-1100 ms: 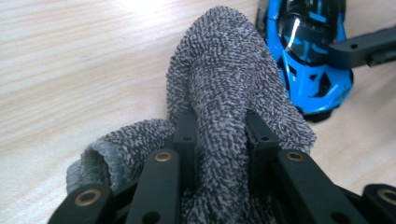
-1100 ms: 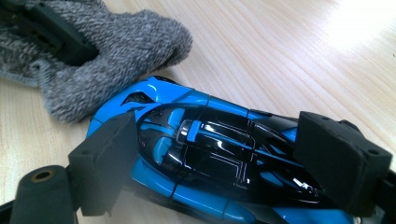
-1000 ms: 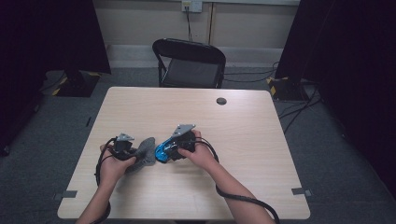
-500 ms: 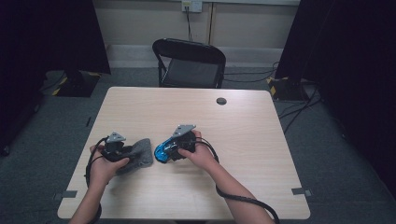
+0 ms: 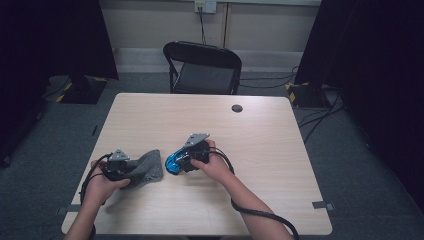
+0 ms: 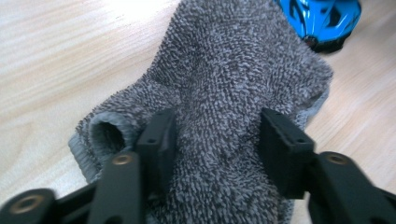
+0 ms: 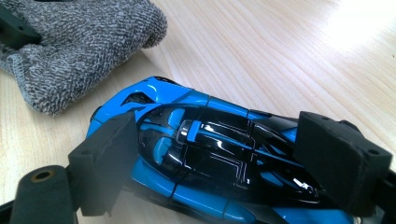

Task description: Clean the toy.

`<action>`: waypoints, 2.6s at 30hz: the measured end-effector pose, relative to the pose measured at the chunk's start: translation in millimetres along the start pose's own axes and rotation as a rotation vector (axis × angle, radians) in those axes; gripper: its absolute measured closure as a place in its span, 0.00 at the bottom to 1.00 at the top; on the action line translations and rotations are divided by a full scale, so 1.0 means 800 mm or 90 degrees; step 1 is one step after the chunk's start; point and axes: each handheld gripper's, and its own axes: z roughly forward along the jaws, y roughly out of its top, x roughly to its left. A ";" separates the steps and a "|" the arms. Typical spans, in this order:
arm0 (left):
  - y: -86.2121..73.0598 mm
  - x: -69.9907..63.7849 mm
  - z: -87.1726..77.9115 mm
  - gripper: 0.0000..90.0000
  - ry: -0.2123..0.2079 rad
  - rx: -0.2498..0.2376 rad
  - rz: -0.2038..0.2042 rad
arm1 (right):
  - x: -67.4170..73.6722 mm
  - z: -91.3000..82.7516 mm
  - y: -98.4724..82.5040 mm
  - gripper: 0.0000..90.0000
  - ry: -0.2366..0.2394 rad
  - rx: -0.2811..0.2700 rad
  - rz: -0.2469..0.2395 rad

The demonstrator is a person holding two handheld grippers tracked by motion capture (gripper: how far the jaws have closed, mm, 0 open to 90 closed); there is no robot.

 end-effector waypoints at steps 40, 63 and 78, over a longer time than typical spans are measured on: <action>0.163 -0.016 0.131 0.57 0.035 -0.096 -0.075 | 0.000 0.000 0.000 0.15 0.003 -0.004 0.002; 0.161 -0.033 0.148 0.86 -0.023 -0.044 0.039 | 0.000 0.000 0.000 0.15 0.002 -0.003 0.002; 0.143 -0.020 0.121 0.86 -0.039 -0.028 0.023 | 0.001 0.001 0.001 0.15 0.003 -0.001 0.001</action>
